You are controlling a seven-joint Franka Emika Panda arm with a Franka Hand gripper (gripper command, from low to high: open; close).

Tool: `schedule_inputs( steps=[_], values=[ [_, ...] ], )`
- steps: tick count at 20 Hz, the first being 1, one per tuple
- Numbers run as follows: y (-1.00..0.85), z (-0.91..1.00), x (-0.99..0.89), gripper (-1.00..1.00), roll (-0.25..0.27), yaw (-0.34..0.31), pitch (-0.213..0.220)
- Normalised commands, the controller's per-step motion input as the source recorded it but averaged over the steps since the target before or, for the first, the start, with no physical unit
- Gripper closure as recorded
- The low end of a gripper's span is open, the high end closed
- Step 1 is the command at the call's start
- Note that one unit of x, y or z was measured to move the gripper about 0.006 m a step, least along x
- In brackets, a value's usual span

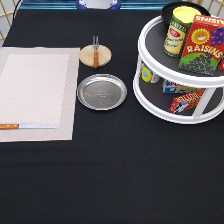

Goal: Arrange plate and fork

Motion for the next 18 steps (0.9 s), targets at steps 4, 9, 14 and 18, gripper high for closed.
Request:
schedule_inputs(
  steps=[4,9,14,18],
  values=[
    [-0.01,0.06,0.20,-1.00,0.005,0.000,0.057],
    [-0.09,0.14,0.41,-1.00,0.020,0.000,0.090],
    [-0.30,0.14,0.72,-1.00,0.090,0.004,0.113],
    [-0.33,0.14,0.85,-1.00,0.114,0.001,0.123]
  ],
)
